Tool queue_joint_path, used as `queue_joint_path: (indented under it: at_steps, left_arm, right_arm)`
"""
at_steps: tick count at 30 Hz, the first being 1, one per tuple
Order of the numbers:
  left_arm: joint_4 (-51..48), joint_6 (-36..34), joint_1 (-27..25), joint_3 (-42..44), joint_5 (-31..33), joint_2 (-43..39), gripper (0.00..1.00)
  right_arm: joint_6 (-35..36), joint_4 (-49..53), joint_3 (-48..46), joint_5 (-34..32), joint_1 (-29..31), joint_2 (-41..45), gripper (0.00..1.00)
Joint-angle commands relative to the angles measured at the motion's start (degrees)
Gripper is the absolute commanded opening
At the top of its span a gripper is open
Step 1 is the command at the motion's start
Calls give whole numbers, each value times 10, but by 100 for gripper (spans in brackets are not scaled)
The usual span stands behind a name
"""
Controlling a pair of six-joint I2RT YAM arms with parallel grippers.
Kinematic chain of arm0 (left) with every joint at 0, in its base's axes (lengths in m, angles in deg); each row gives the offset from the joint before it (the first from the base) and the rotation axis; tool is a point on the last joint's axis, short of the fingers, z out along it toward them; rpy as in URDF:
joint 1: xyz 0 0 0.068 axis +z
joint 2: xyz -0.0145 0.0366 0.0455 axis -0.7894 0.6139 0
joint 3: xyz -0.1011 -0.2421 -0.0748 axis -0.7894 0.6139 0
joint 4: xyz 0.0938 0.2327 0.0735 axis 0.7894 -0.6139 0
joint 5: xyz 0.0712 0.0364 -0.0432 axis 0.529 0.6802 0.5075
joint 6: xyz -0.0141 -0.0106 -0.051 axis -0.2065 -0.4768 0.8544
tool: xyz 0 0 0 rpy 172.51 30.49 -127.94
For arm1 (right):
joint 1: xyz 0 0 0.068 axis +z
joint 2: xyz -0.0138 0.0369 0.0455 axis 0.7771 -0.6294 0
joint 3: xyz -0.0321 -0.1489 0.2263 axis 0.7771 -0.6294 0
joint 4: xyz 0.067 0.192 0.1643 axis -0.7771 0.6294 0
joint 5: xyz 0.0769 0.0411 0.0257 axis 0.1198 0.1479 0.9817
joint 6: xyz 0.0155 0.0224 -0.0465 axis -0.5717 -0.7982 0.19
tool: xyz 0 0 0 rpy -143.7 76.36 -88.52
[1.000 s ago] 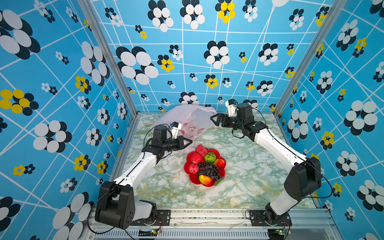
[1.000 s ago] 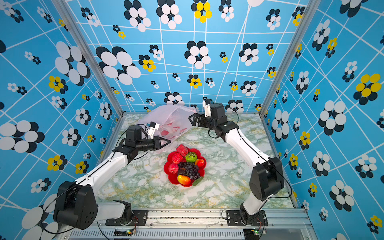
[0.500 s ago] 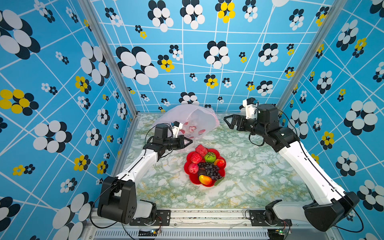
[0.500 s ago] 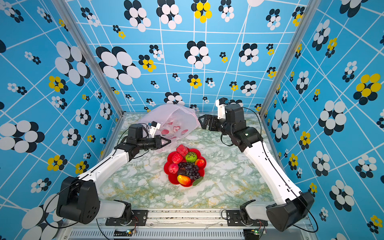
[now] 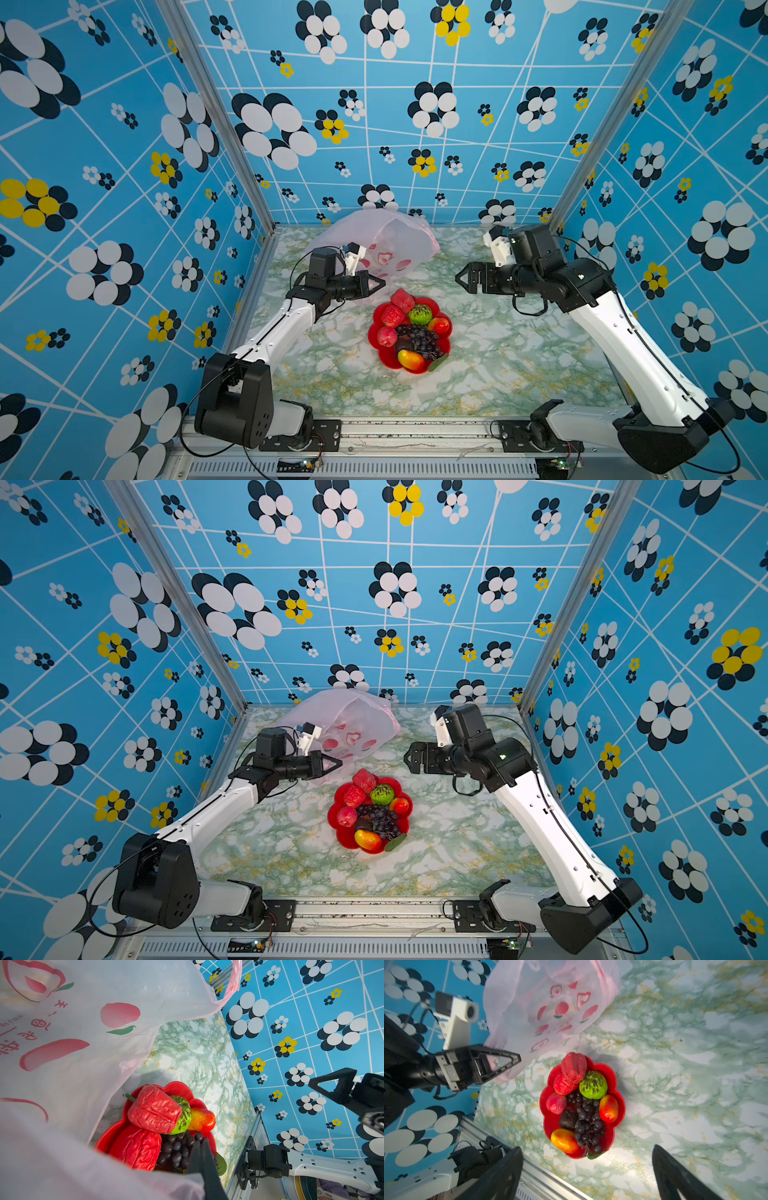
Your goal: Place the fruits into the plastic bag
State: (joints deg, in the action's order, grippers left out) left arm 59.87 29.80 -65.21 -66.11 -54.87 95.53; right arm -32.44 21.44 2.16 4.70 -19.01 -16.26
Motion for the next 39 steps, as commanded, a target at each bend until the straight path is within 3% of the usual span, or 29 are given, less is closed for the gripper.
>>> queue_joint_path:
  at_steps: [1, 16, 39]
  left_arm:
    - [-4, -14, -4, 0, -9, 2, 0]
    - [-8, -16, -5, -1, -11, 11, 0]
    - [-13, -20, -5, -4, -9, 16, 0]
  right_arm:
    - [21, 60, -5, 5, 34, -33, 97]
    - [56, 60, 3, 38, 128, -160, 94]
    - [92, -2, -12, 140, 180, -255, 79]
